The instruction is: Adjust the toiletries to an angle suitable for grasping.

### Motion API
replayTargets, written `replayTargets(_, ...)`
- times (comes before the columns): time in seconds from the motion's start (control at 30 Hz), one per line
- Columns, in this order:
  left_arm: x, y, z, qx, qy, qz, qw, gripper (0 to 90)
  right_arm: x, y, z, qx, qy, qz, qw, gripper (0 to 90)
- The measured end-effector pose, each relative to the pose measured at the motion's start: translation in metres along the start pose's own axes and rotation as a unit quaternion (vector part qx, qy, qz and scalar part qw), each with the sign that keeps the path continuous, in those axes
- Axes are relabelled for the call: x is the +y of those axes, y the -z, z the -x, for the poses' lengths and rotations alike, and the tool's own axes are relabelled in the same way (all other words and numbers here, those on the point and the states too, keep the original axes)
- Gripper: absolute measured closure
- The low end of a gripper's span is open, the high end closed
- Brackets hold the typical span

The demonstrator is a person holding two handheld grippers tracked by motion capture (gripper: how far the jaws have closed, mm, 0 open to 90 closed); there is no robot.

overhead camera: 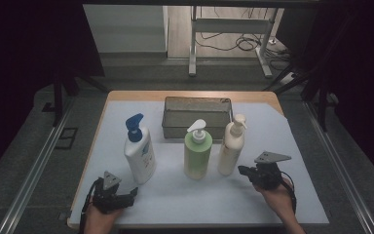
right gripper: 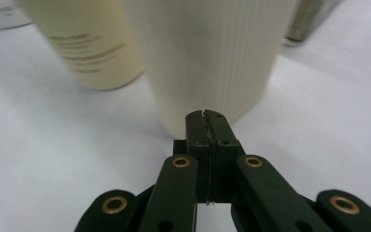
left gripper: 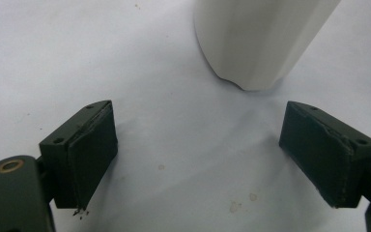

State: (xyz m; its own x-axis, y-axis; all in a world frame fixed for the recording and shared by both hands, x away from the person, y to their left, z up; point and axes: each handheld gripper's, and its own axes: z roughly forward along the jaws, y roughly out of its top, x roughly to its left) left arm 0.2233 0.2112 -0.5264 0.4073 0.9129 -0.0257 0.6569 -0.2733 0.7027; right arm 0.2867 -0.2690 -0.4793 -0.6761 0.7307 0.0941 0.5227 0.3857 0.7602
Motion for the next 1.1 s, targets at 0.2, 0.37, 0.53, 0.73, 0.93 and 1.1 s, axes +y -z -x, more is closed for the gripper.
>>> replayTargets(0.2, 0.0, 0.0, 0.0, 0.0, 0.0, 0.0, 1.0, 13.1, 0.005, -0.006, -0.02, 0.018, 0.014, 0.003, 0.9997, 89.4)
replayTargets(0.37, 0.0, 0.0, 0.0, 0.0, 0.0, 0.0, 1.0, 13.1, 0.011, -0.018, -0.032, 0.027, 0.024, 0.002, 0.9993, 89.4)
replayTargets(0.53, 0.0, 0.0, 0.0, 0.0, 0.0, 0.0, 1.0, 13.1, 0.016, -0.031, -0.04, 0.019, 0.023, 0.001, 0.9995, 89.5)
replayTargets(0.73, 0.0, 0.0, 0.0, 0.0, 0.0, 0.0, 1.0, 13.1, 0.017, -0.043, -0.041, 0.001, 0.022, 0.002, 0.9998, 89.6)
replayTargets(0.93, 0.0, 0.0, 0.0, 0.0, 0.0, 0.0, 1.0, 13.1, 0.016, -0.046, -0.042, 0.002, 0.013, 0.008, 0.9999, 89.6)
replayTargets(1.1, 0.0, 0.0, 0.0, -0.001, 0.0, 0.0, 1.0, 13.1, 0.016, -0.045, -0.042, -0.001, 0.015, 0.007, 0.9999, 89.6)
